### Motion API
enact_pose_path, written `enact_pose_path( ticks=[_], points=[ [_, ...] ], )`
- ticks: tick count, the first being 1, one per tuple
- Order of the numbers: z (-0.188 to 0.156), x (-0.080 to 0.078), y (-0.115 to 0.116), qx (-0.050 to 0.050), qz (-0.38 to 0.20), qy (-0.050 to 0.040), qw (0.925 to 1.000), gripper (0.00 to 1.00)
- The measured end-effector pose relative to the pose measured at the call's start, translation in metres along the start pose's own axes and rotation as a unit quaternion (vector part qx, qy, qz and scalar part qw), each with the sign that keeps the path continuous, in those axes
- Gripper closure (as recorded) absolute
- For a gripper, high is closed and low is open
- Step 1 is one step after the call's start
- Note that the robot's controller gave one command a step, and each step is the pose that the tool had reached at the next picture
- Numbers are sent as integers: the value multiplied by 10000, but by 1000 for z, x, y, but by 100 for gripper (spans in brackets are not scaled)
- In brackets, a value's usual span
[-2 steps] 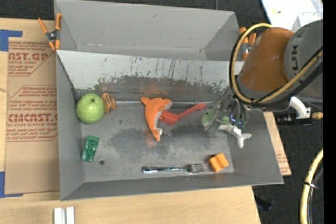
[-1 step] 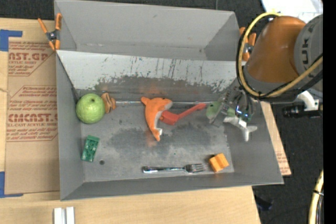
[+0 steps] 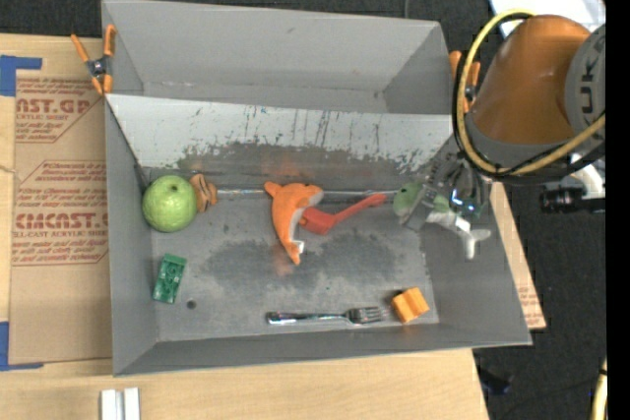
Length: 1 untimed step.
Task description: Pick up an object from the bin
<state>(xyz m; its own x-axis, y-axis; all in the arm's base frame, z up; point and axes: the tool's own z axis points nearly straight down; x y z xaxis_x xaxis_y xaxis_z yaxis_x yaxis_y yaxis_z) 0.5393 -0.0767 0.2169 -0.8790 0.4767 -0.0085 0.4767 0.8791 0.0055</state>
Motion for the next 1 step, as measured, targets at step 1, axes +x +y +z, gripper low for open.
enact_pose_path(
  ticks=[1],
  points=[
    [-21,-1,0,-6,-2,-15,10000,100]
  ],
)
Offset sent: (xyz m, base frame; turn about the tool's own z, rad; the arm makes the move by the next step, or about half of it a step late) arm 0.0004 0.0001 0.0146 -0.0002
